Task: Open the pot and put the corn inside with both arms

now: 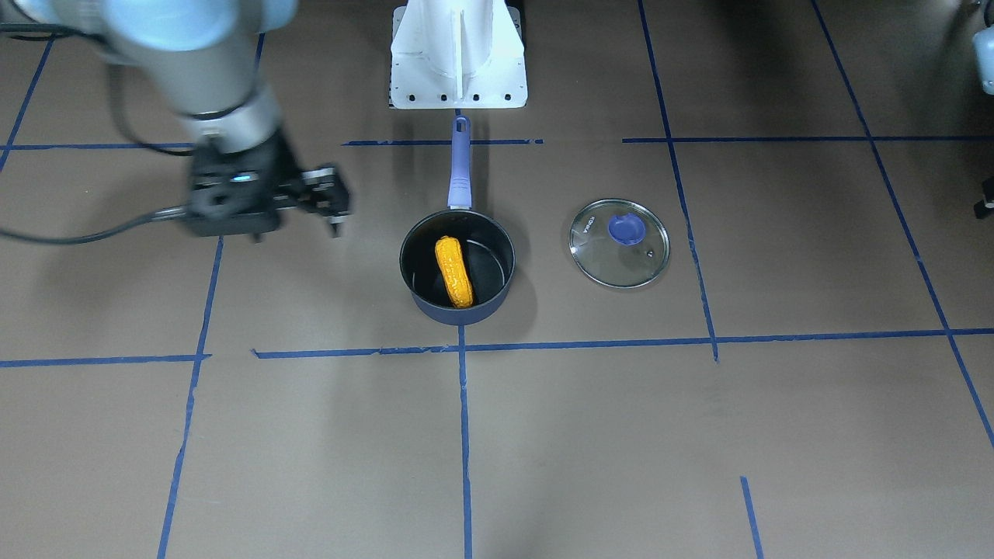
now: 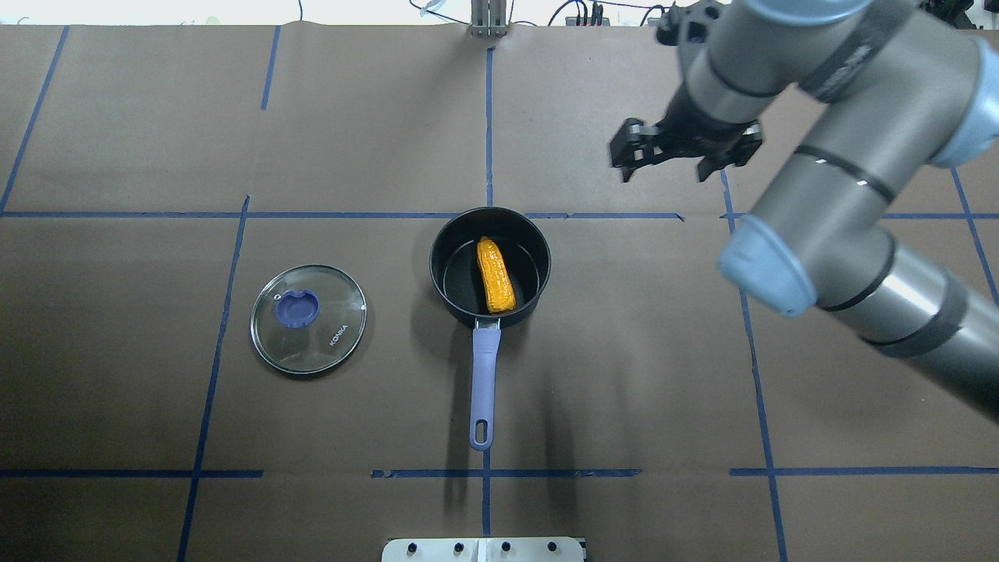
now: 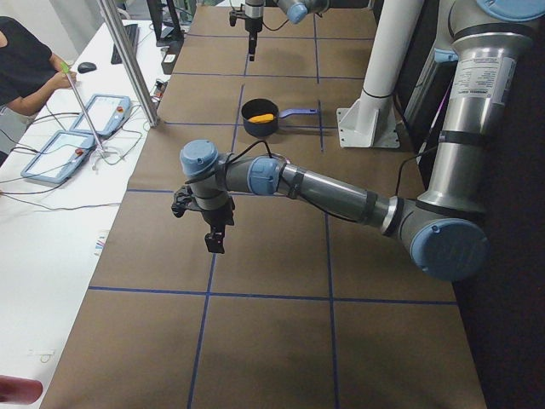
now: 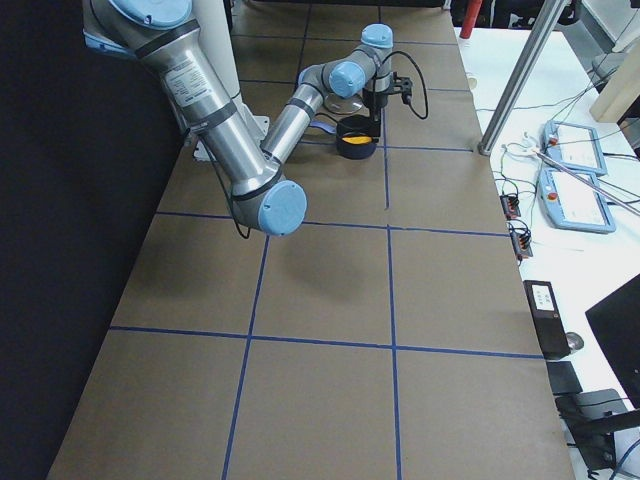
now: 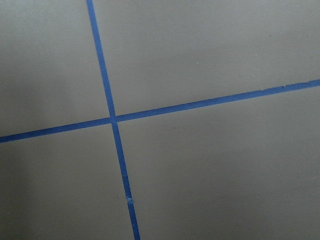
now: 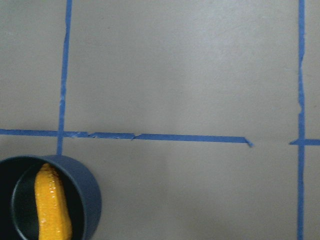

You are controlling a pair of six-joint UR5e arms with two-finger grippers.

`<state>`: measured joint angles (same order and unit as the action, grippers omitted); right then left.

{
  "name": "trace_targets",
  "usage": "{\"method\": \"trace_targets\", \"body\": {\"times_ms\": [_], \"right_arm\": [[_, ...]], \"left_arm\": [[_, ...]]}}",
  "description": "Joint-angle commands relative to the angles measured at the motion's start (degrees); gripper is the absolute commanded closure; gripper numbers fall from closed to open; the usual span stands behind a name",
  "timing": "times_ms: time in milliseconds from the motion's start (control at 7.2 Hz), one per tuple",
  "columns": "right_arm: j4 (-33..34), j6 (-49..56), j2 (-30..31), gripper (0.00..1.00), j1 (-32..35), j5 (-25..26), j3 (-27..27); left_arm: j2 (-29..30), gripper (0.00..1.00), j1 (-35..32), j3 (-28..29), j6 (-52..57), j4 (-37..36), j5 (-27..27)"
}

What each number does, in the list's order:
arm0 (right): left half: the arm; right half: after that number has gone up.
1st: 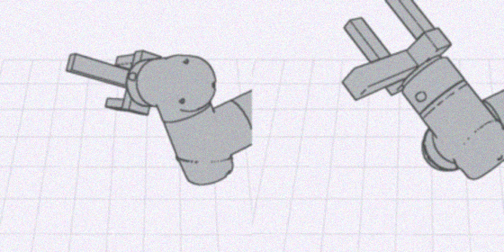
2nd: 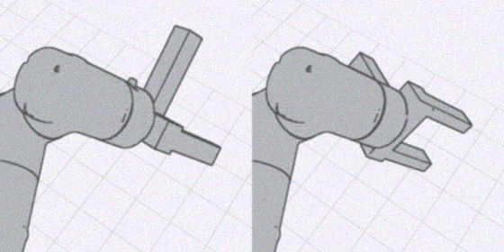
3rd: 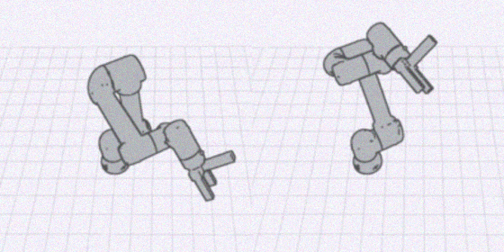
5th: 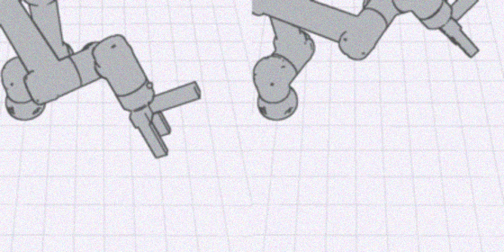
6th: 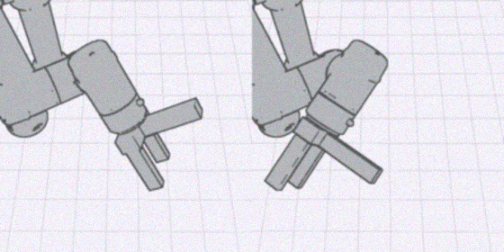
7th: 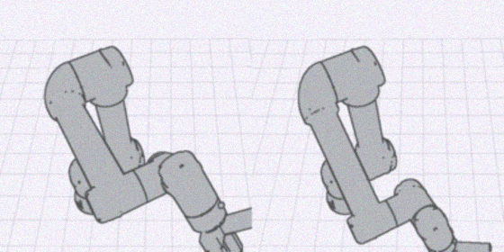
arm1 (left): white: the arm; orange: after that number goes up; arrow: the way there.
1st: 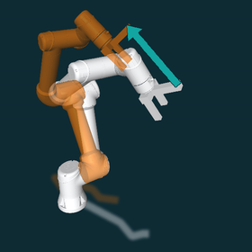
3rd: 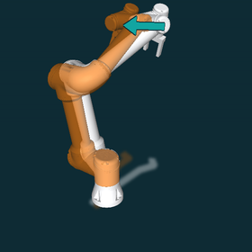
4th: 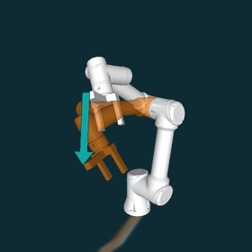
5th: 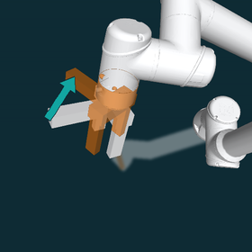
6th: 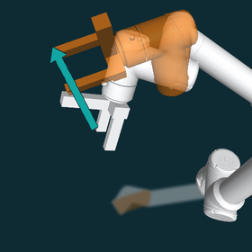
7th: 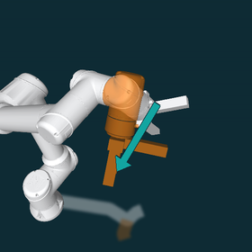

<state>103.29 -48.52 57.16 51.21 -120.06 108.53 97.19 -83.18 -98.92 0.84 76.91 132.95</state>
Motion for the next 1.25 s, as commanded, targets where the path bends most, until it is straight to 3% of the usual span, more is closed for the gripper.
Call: {"method": "trace_targets", "body": {"times_ms": [0, 278, 694, 1111], "right_arm": [[-0.37, 15.23, 7.94, 0.01, 8.26, -3.33, 0.11], [-0.36, 26.05, 12.52, 0.01, 14.41, -6.66, -2.43], [-2.98, 40.23, 18.58, 0.01, 21.38, -12.91, -9.2], [-21.76, 44.96, 23.69, 0.01, 26.29, -16.77, -22.79]], "left_arm": [[-0.16, 0.0, -2.76, 3.19, 0.31, 0.09, 2.83], [-0.94, 0.0, -6.89, 8.61, 9.48, 0.43, 2.84], [-4.81, 0.0, -7.0, 10.06, 9.36, 6.83, 2.84], [-5.87, 0.0, -7.08, 10.5, 9.45, 7.2, 2.84]]}}
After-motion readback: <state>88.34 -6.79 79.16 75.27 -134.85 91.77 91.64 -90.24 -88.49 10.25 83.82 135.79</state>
